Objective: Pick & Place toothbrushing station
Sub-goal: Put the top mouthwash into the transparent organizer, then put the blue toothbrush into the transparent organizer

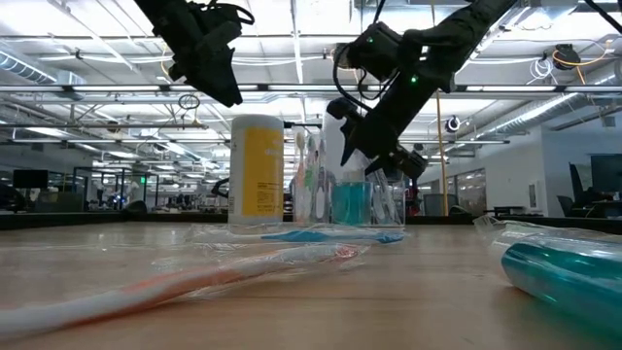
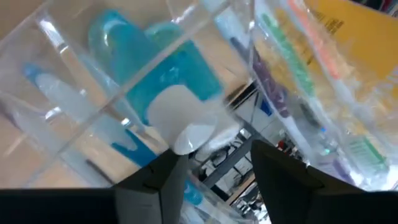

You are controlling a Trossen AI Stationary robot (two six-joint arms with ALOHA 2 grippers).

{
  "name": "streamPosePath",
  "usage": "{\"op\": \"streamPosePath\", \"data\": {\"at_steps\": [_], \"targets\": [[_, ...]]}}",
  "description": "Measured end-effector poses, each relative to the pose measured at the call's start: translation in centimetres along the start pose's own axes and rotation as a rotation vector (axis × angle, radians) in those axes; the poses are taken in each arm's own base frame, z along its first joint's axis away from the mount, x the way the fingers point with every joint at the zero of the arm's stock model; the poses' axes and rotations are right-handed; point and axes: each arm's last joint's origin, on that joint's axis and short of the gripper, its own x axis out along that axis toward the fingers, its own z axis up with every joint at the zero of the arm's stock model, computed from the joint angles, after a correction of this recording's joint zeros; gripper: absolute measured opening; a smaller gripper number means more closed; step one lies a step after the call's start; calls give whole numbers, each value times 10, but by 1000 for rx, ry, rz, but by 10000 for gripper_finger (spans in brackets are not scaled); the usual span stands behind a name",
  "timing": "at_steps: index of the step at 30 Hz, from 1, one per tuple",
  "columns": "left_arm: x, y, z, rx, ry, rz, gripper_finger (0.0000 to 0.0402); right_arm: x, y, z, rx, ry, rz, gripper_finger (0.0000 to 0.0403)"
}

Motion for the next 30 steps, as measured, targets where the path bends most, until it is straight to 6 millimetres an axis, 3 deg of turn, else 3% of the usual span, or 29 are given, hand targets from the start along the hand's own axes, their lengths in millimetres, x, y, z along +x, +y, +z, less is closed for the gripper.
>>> {"op": "streamPosePath", "data": {"at_steps": [5, 10, 14, 17, 24, 30], "targets": [[0, 0, 0, 1, 0, 0, 161, -5, -2, 0, 5, 102, -6, 185], [0, 0, 0, 1, 0, 0, 161, -16, -5, 0, 121, 180, -36, 180], [0, 0, 0, 1, 0, 0, 161, -34, -12, -4, 221, 270, -88, 176], [0, 0, 0, 1, 1, 0, 161, -55, -19, -7, 402, 312, -166, 176], [0, 0, 0, 1, 1, 0, 161, -114, -13, -4, 851, 95, -166, 167], [0, 0, 0, 1, 1, -1, 161, -144, -5, 0, 1411, -237, 97, 160]]}}
